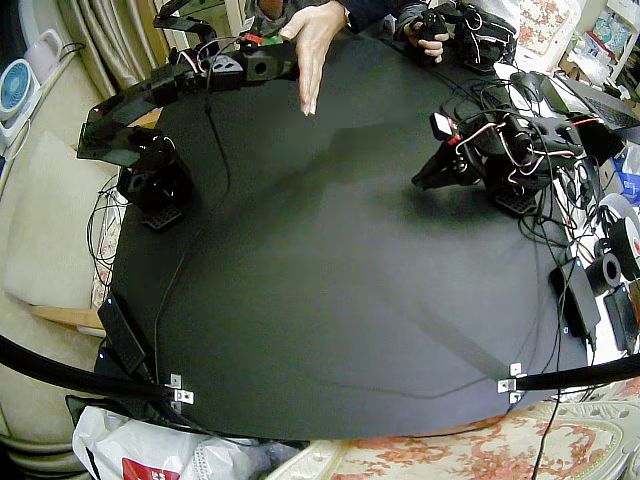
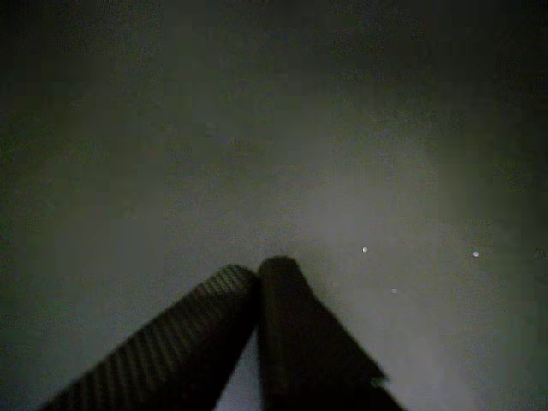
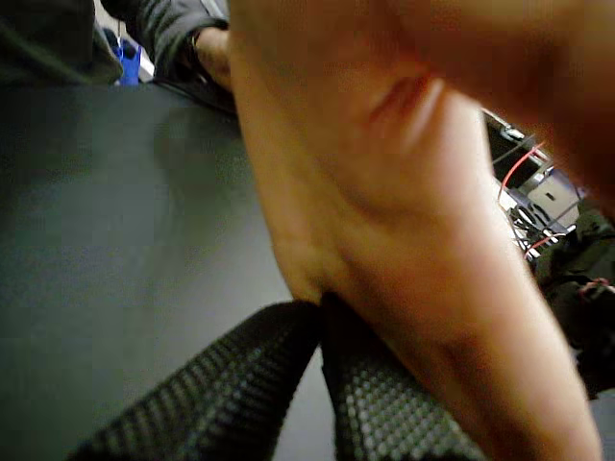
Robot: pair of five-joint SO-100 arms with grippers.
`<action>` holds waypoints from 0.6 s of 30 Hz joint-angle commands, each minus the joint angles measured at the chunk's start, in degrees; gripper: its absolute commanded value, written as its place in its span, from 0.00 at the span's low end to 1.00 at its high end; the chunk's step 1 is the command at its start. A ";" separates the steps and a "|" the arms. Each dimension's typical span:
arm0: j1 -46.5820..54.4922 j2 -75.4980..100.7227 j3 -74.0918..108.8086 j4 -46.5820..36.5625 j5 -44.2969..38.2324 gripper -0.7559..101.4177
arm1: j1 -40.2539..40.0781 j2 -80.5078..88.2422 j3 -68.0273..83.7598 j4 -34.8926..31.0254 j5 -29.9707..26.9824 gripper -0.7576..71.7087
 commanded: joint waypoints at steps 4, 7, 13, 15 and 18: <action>-0.79 1.23 0.62 0.53 0.97 0.01 | 0.00 -2.20 -17.75 4.31 -4.66 0.00; -0.79 1.23 0.62 0.53 0.97 0.01 | 0.79 -4.83 -19.60 4.13 -4.66 0.00; -0.62 1.23 0.62 0.53 1.05 0.01 | -3.69 18.11 -16.26 27.86 0.00 0.00; -0.62 1.23 0.62 0.53 1.05 0.01 | -2.90 27.60 -14.94 39.64 5.54 0.00; -0.62 1.23 0.62 0.53 1.05 0.01 | 2.20 44.30 -5.27 54.05 16.70 0.00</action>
